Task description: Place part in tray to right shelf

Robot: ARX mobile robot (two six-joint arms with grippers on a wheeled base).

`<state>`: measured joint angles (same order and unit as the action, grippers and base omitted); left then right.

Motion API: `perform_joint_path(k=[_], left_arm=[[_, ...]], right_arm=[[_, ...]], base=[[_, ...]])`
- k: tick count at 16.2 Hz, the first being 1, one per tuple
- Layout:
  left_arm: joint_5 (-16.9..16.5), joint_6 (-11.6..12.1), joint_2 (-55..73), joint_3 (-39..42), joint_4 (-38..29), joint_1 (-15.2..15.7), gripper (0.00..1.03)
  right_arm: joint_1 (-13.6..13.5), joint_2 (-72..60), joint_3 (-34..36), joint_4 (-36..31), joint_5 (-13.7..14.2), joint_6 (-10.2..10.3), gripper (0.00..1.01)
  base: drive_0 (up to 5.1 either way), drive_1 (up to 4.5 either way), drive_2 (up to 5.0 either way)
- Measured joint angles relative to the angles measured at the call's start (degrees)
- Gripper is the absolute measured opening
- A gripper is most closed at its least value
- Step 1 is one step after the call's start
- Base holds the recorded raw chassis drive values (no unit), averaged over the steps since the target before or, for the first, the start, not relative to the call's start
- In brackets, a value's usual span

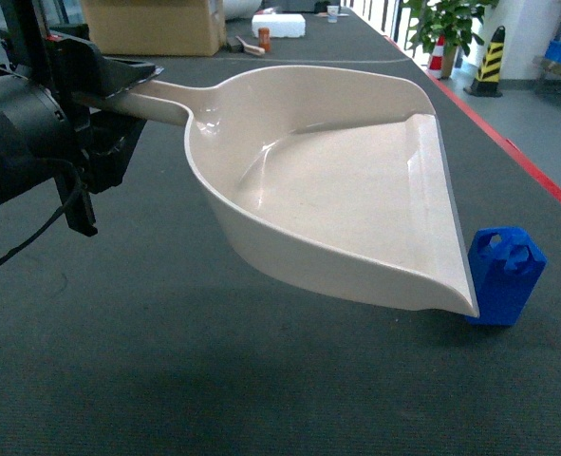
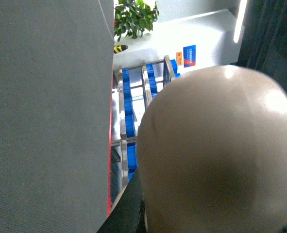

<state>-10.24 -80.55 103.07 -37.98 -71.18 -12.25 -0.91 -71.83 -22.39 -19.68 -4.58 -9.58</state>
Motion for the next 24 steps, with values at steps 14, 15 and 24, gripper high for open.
perform_joint_path(k=[14, 15, 24], left_arm=[[-0.1, 0.0, 0.0, 0.0, 0.1, 0.0, 0.18], [0.1, 0.0, 0.0, 0.0, 0.0, 0.0, 0.18], [0.0, 0.0, 0.0, 0.0, 0.0, 0.0, 0.18]], right_arm=[[-9.7, -28.9, -20.5, -5.0, 8.3, 1.2, 0.98], [-9.8, -31.3, -21.5, -5.2, 10.3, 1.2, 0.98], [-8.0, -16.3, -14.4, -2.6, 11.8, 6.3, 0.48]], base=[[0.0, 0.00, 0.0], [0.0, 0.00, 0.0], [0.0, 0.00, 0.0]])
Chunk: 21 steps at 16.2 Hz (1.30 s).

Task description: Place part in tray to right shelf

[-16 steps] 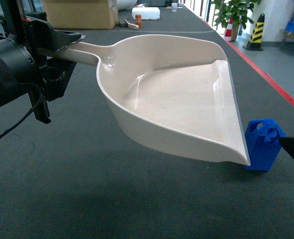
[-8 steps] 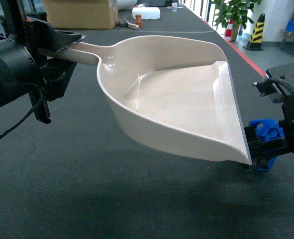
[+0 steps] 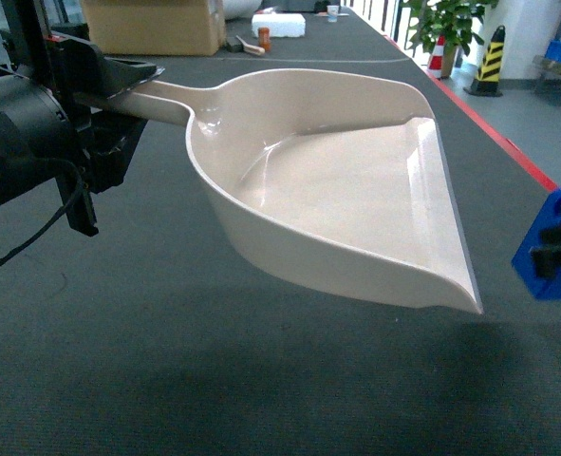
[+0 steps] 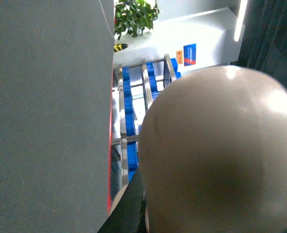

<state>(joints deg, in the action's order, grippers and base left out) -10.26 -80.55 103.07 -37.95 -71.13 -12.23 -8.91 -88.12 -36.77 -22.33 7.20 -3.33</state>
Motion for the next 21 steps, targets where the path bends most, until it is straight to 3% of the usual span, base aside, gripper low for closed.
perform_joint_path(k=[2, 3, 4, 7, 8, 9, 10, 11, 12, 14, 16, 18, 21], left_arm=[[0.0, 0.0, 0.0, 0.0, 0.0, 0.0, 0.18], [0.0, 0.0, 0.0, 0.0, 0.0, 0.0, 0.18], [0.0, 0.0, 0.0, 0.0, 0.0, 0.0, 0.18], [0.0, 0.0, 0.0, 0.0, 0.0, 0.0, 0.17], [0.0, 0.0, 0.0, 0.0, 0.0, 0.0, 0.17], [0.0, 0.0, 0.0, 0.0, 0.0, 0.0, 0.17], [0.0, 0.1, 0.0, 0.0, 0.0, 0.0, 0.17], [0.0, 0.2, 0.0, 0.0, 0.1, 0.0, 0.17], [0.0, 0.4, 0.0, 0.0, 0.2, 0.0, 0.17], [0.0, 0.4, 0.0, 0.0, 0.2, 0.0, 0.17], [0.0, 0.4, 0.0, 0.0, 0.2, 0.0, 0.17], [0.0, 0.4, 0.0, 0.0, 0.2, 0.0, 0.17], [0.0, 0.4, 0.0, 0.0, 0.2, 0.0, 0.17]], right_arm=[[-2.5, 11.6, -1.5, 1.0, -1.5, 0.9, 0.48], [-4.8, 14.5, -3.3, -0.2, -2.8, 2.9, 0.48], [-7.4, 14.8, -5.2, -2.7, -4.5, 5.9, 0.48], [-16.2, 4.4, -9.2, -6.8, -4.3, 14.1, 0.48], [-18.3, 0.0, -10.7, -6.6, -5.6, 17.3, 0.48], [-19.6, -2.9, -12.2, -6.9, -6.3, 19.3, 0.48], [-20.6, -4.9, -13.7, -6.8, -5.8, 20.1, 0.60], [-21.1, -5.1, -14.0, -9.7, -2.4, 19.1, 0.82], [-19.7, 2.6, -9.7, -16.2, 2.8, 14.3, 0.99], [-17.2, 11.8, -4.1, -17.9, 6.2, 7.9, 0.98], [-13.9, 18.5, 2.6, -16.1, 7.9, 3.3, 0.98], [-9.1, 27.4, 11.0, -9.8, 8.5, 1.1, 0.98], [-5.4, 38.9, 18.1, -2.2, 9.7, 1.3, 0.98]], base=[[0.0, 0.00, 0.0], [0.0, 0.00, 0.0], [0.0, 0.00, 0.0], [0.0, 0.00, 0.0], [0.0, 0.00, 0.0], [0.0, 0.00, 0.0], [0.0, 0.00, 0.0], [0.0, 0.00, 0.0], [0.0, 0.00, 0.0], [0.0, 0.00, 0.0], [0.0, 0.00, 0.0], [0.0, 0.00, 0.0], [0.0, 0.00, 0.0]])
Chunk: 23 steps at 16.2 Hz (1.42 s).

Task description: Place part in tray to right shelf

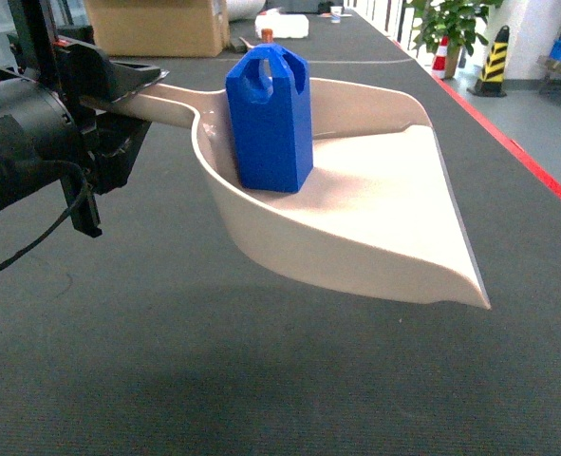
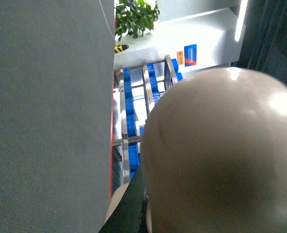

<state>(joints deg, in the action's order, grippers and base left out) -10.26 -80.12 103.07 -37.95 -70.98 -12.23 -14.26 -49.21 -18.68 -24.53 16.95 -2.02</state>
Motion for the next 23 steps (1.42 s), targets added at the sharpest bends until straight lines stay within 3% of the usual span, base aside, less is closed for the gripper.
perform_joint_path(k=[3, 7, 23], left_arm=[[0.0, 0.0, 0.0, 0.0, 0.0, 0.0, 0.17], [-0.1, 0.0, 0.0, 0.0, 0.0, 0.0, 0.17], [0.1, 0.7, 0.0, 0.1, 0.2, 0.0, 0.16]], right_arm=[[-1.2, 5.1, 3.2, 4.3, 1.1, 2.3, 0.98], [-1.1, 4.7, 3.2, 4.1, 1.1, 3.1, 0.98], [-1.1, 4.7, 3.2, 4.0, 1.1, 3.1, 0.98]], base=[[0.0, 0.00, 0.0], [0.0, 0.00, 0.0], [0.0, 0.00, 0.0]])
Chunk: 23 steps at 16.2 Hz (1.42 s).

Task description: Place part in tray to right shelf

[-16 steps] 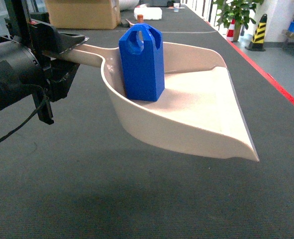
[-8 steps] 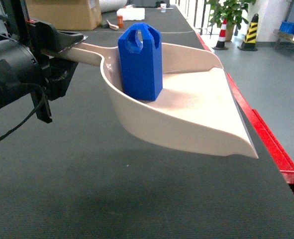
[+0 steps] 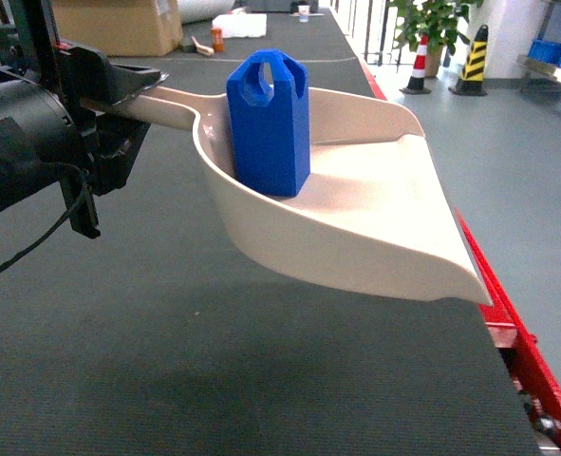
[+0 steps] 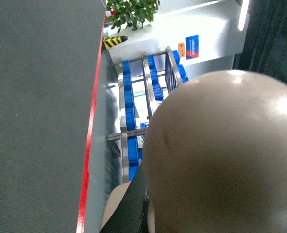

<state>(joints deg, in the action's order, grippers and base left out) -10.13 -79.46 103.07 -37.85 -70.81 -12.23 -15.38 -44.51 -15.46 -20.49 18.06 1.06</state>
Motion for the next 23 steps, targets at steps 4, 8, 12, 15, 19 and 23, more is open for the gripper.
perform_joint_path(k=[4, 8, 12, 15, 19, 23], left_arm=[[-0.2, 0.0, 0.0, 0.0, -0.2, 0.0, 0.16], [-0.3, 0.0, 0.0, 0.0, -0.2, 0.0, 0.16], [-0.1, 0.0, 0.0, 0.0, -0.1, 0.0, 0.16], [-0.2, 0.0, 0.0, 0.0, -0.1, 0.0, 0.16], [-0.1, 0.0, 0.0, 0.0, -0.2, 0.0, 0.16], [-0.3, 0.0, 0.0, 0.0, -0.1, 0.0, 0.16]], right_arm=[[0.0, 0.0, 0.0, 0.0, 0.0, 0.0, 0.98], [0.0, 0.0, 0.0, 0.0, 0.0, 0.0, 0.98], [0.0, 0.0, 0.0, 0.1, 0.0, 0.0, 0.98], [0.0, 0.0, 0.0, 0.2, 0.0, 0.0, 0.98], [0.0, 0.0, 0.0, 0.0, 0.0, 0.0, 0.98], [0.0, 0.0, 0.0, 0.2, 0.0, 0.0, 0.98]], base=[[0.0, 0.00, 0.0], [0.0, 0.00, 0.0], [0.0, 0.00, 0.0], [0.0, 0.00, 0.0], [0.0, 0.00, 0.0], [0.0, 0.00, 0.0]])
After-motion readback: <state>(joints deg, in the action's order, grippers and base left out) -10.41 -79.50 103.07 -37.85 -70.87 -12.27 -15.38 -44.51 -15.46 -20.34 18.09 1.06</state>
